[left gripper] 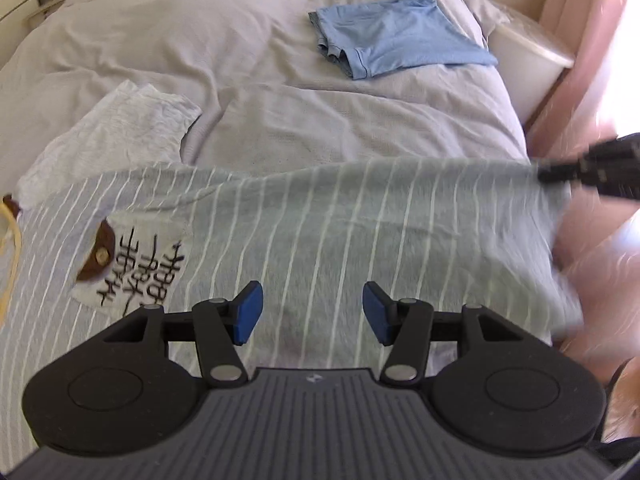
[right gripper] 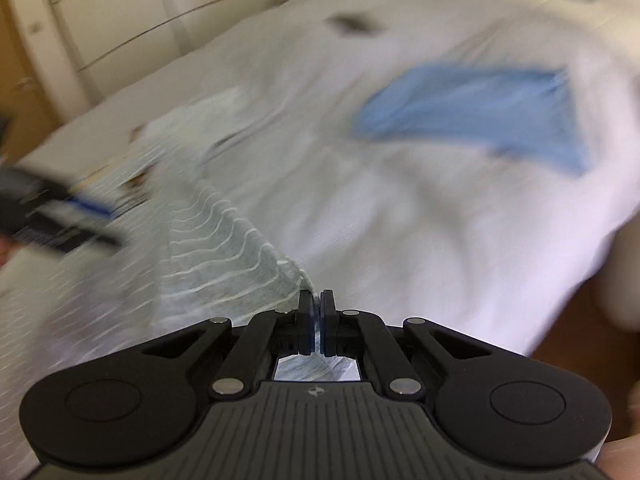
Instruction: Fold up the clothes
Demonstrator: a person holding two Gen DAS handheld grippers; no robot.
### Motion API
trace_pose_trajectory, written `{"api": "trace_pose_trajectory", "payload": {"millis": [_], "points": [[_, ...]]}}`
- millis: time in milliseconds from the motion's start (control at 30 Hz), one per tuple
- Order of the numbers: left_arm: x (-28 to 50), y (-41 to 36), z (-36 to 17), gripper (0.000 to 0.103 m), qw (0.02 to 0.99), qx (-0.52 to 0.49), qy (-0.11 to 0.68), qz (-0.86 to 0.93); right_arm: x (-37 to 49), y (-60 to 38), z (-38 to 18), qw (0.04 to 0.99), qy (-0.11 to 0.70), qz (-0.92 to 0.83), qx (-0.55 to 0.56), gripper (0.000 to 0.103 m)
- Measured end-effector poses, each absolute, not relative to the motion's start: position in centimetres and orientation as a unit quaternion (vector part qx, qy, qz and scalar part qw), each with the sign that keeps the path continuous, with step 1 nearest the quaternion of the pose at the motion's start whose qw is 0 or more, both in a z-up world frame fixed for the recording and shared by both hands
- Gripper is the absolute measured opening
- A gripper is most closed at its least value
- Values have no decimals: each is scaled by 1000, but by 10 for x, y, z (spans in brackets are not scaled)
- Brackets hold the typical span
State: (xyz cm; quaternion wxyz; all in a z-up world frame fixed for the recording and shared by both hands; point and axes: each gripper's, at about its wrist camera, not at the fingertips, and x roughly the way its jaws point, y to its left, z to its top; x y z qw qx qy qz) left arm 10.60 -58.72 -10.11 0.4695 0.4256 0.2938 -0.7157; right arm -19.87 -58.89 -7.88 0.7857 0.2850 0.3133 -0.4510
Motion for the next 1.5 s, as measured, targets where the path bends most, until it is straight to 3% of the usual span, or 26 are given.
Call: {"api": "trace_pose_trajectory", "payload": {"millis": [300, 500, 733, 967, 1067, 1167, 1300, 1333, 1467, 1500], "points": [[102, -597, -105, 51, 482, 406, 295, -718, -192, -589, -106, 771, 357, -418, 321, 1], [128, -647, -94, 51, 527, 391, 271, -704, -199, -603, -108, 755, 358, -430, 341, 8], [168, -715, -89, 51, 590, 408, 263, -645, -197, -610, -107, 756, 367, -404, 361, 8], [130, -768, -117, 55, 573, 460, 179, -654, -193, -618, -112, 752, 386, -382, 374, 8], [114, -790, -140, 51, 560, 497, 131, -650, -194, -621, -118, 751, 386, -385, 371, 8], [111, -805, -161, 42, 542, 527, 121, -644, -196, -624, -123, 748, 377, -394, 378, 16], [114, -810, -170, 14, 513, 540, 126, -655, -192, -627, -134, 746, 380, -395, 378, 19], [116, -810, -167, 12, 508, 538, 130, -661, -192, -629, -135, 746, 381, -395, 377, 19], [127, -811, -156, 14, 492, 531, 140, -676, -190, -633, -132, 746, 390, -390, 373, 18], [131, -812, -155, 19, 490, 531, 140, -677, -190, -633, -131, 747, 393, -389, 369, 18]]}}
